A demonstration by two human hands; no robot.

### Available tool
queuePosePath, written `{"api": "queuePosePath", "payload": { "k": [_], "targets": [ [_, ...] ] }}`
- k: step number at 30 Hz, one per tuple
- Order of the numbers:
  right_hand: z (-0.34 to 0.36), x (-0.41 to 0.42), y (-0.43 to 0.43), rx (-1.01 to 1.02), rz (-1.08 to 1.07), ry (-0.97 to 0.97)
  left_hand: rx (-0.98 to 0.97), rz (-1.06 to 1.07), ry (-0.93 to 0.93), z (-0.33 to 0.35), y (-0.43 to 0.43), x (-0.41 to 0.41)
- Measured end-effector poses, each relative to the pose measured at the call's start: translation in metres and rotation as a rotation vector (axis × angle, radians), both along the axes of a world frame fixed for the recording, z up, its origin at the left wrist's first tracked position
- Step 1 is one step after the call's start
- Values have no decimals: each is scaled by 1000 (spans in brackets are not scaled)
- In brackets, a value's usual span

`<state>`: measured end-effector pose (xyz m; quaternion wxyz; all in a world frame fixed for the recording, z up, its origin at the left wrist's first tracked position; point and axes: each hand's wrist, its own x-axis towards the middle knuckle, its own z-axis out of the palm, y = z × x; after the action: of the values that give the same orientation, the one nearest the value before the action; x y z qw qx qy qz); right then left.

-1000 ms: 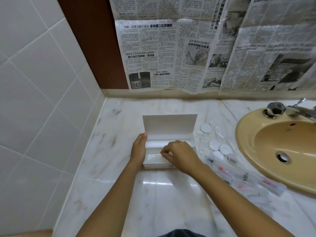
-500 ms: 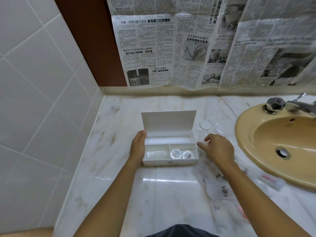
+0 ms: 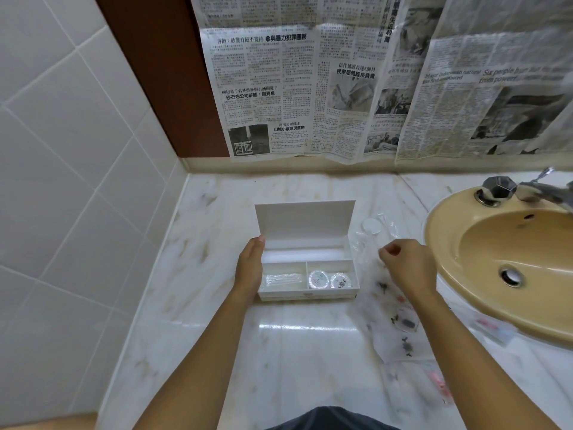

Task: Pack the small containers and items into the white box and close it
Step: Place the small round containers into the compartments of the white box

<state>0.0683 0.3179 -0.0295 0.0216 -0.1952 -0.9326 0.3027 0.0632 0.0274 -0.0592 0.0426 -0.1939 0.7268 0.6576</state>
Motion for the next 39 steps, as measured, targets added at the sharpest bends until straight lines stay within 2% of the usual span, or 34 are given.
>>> {"api": "queuePosePath", "payload": {
  "k": [2, 8, 13, 17, 22, 26, 29, 34, 39],
  "targets": [
    [12, 3, 2, -57, -37, 109, 0, 1, 7, 0, -1, 0],
    [50, 16, -18, -467, -14, 414, -2, -11, 20, -6, -4, -1],
    [52, 32, -45, -586, 118, 496, 6, -3, 22, -6, -3, -1],
    [39, 36, -72, -488, 344, 421, -3, 1, 24, -6, -3, -2],
    [25, 22, -101, -111, 715, 103, -11, -9, 29, -9, -4, -2],
    [23, 10, -124, 74, 824, -38, -15, -6, 19, -7, -3, -2],
    [16, 5, -133, 190, 824, -93, -16, 0, 13, -7, -2, -2],
    [13, 3, -133, 201, 760, -37, -32, 3, 17, -9, -2, -3],
    [32, 5, -112, 20, 613, 83, -34, -7, 28, -12, -3, -5]
  ]
}}
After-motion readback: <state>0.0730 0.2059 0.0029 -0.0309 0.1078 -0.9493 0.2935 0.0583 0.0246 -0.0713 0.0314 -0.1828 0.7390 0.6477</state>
